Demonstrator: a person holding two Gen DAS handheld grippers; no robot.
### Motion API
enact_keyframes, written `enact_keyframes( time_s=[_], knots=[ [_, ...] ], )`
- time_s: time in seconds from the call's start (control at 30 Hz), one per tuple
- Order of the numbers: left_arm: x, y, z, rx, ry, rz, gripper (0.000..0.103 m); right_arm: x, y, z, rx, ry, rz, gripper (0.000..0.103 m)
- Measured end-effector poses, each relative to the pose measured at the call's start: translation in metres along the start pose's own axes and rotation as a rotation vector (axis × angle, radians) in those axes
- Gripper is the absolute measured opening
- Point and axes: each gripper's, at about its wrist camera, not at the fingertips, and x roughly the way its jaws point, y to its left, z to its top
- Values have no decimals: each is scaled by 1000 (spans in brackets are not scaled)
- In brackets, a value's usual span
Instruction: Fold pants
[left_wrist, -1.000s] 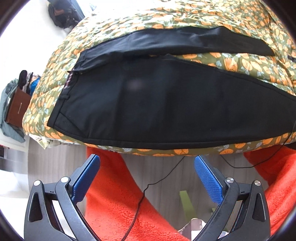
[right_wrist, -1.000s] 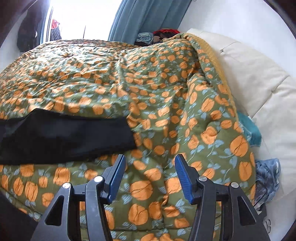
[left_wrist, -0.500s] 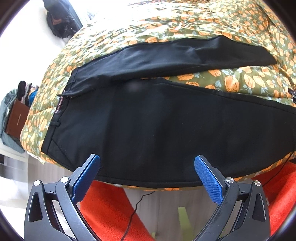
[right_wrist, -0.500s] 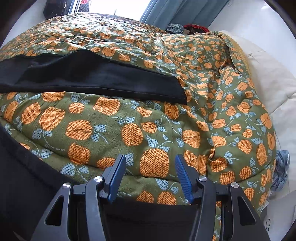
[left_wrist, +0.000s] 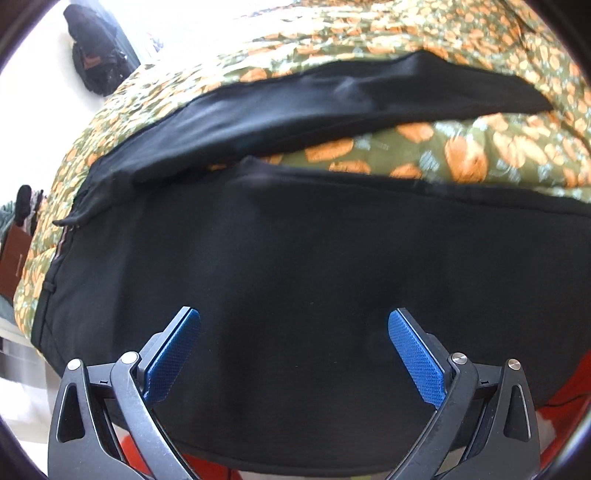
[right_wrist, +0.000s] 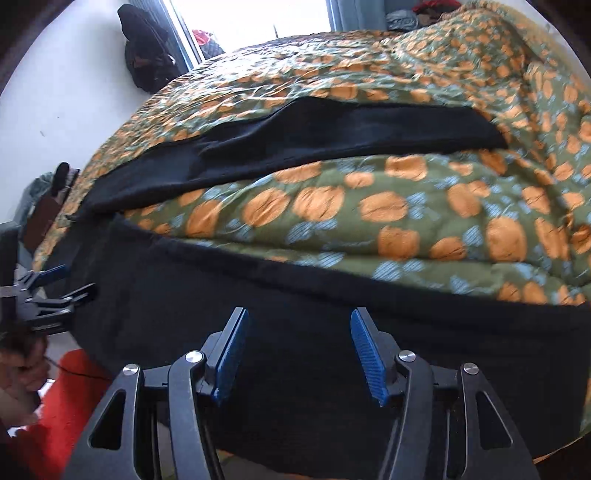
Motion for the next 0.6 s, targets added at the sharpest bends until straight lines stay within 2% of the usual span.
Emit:
enact_keyframes(
  time_s=[0.07, 0.17, 0.2, 0.27, 0.3, 0.37, 0.43, 0.53, 0.6],
  knots=[
    [4, 16, -8, -27, -6, -47, 103, 0, -25, -13, 62, 0, -64, 57],
    [6, 54, -20, -85, 29, 3, 103, -20, -90, -29, 222, -27, -255, 57],
    [7, 70, -25, -115, 43, 12, 103, -28, -108, -34, 270, -39, -286, 57],
    [9, 99, -32, -181, 66, -2, 103, -40, -127, -39, 362, -77, -263, 57],
    [8, 112, -34, -211, 74, -7, 103, -40, -127, -39, 366, -81, -266, 57],
    [1, 133, -28, -253, 55, 6, 103, -34, -112, -33, 302, -57, -341, 60],
    [-10, 154, -9, -274, -28, 31, 102, -30, -95, -31, 247, -68, -415, 67],
    [-19, 191, 27, -326, -137, 82, 102, -28, -78, -35, 250, -129, -422, 68],
    [-3, 218, 43, -373, -142, 122, 102, -24, -74, -39, 278, -145, -428, 75]
  ],
)
